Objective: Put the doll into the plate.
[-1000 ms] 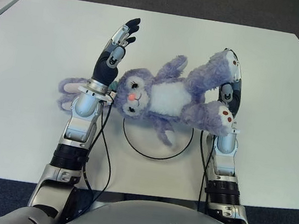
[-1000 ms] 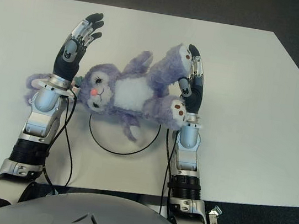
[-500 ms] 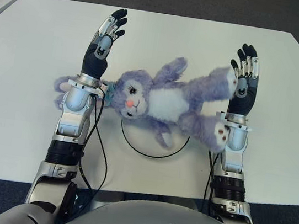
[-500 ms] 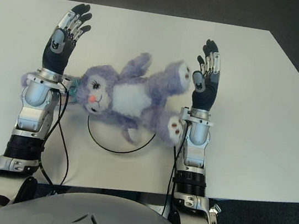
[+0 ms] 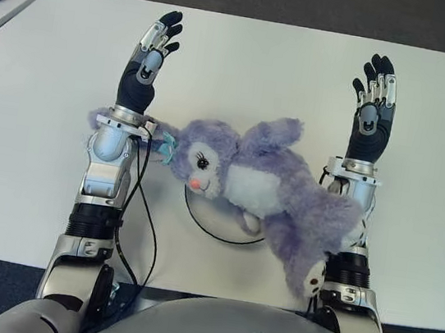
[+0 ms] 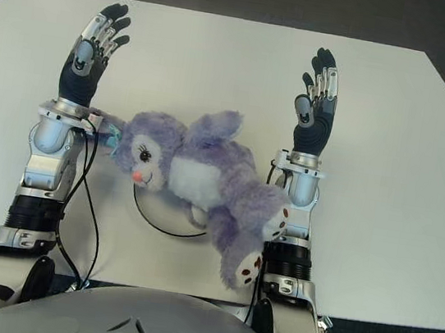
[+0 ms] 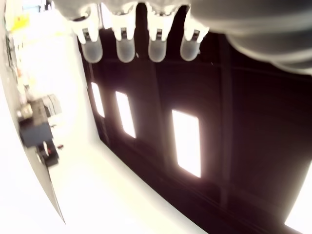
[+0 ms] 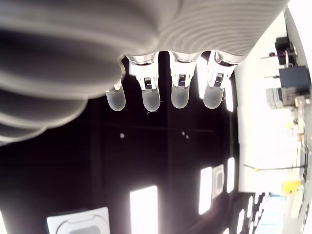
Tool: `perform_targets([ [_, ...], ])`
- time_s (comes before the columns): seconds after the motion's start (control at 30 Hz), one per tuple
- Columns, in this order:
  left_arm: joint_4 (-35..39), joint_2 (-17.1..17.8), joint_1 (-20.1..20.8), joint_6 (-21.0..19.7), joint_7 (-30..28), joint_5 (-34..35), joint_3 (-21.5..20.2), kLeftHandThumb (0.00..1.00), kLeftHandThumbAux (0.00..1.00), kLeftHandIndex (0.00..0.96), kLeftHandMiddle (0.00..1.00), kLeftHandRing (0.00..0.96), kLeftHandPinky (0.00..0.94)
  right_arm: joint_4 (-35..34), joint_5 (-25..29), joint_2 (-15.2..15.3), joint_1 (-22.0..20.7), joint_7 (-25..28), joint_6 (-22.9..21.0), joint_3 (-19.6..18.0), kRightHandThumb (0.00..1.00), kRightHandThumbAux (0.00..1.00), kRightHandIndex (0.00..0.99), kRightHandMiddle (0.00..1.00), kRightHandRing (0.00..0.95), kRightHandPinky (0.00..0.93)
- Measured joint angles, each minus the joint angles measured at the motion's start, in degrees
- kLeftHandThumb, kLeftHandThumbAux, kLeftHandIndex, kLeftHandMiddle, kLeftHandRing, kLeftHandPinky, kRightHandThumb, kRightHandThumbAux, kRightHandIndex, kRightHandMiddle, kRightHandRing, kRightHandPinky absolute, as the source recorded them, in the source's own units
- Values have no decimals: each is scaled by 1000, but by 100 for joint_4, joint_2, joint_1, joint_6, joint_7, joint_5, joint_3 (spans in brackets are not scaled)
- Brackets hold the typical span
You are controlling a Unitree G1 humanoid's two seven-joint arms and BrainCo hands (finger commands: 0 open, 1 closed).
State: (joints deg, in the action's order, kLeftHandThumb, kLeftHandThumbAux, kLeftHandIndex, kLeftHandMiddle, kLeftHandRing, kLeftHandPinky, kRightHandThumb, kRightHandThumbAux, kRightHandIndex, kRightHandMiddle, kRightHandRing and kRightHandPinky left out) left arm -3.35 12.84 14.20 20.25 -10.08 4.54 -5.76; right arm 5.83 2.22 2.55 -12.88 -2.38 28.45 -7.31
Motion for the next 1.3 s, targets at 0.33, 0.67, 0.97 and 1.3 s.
perform_targets([
  [0.33, -191, 1, 165, 14, 35, -17, -60, 0, 139, 0, 0, 0, 0, 185, -80, 65, -178, -86, 44, -43, 0, 397, 0, 2, 0, 0],
  [0.67, -688, 1, 521, 41, 70, -20, -180, 0, 140, 0, 0, 0, 0, 465, -195, 113, -212, -245, 45, -88, 0, 432, 0, 6, 0, 0],
  [0.97, -1065, 35, 755, 82, 179, -237, -197, 0, 135, 0, 0, 0, 0, 616, -203, 199, -261, -266, -7, -97, 0, 445, 19, 8, 0, 0],
  [1.3, -1710, 104, 1076, 158, 209, -427, -172, 0, 173, 0, 0, 0, 0, 832, -199, 356, -353, -90, -95, -51, 0, 468, 2, 0, 0, 0],
])
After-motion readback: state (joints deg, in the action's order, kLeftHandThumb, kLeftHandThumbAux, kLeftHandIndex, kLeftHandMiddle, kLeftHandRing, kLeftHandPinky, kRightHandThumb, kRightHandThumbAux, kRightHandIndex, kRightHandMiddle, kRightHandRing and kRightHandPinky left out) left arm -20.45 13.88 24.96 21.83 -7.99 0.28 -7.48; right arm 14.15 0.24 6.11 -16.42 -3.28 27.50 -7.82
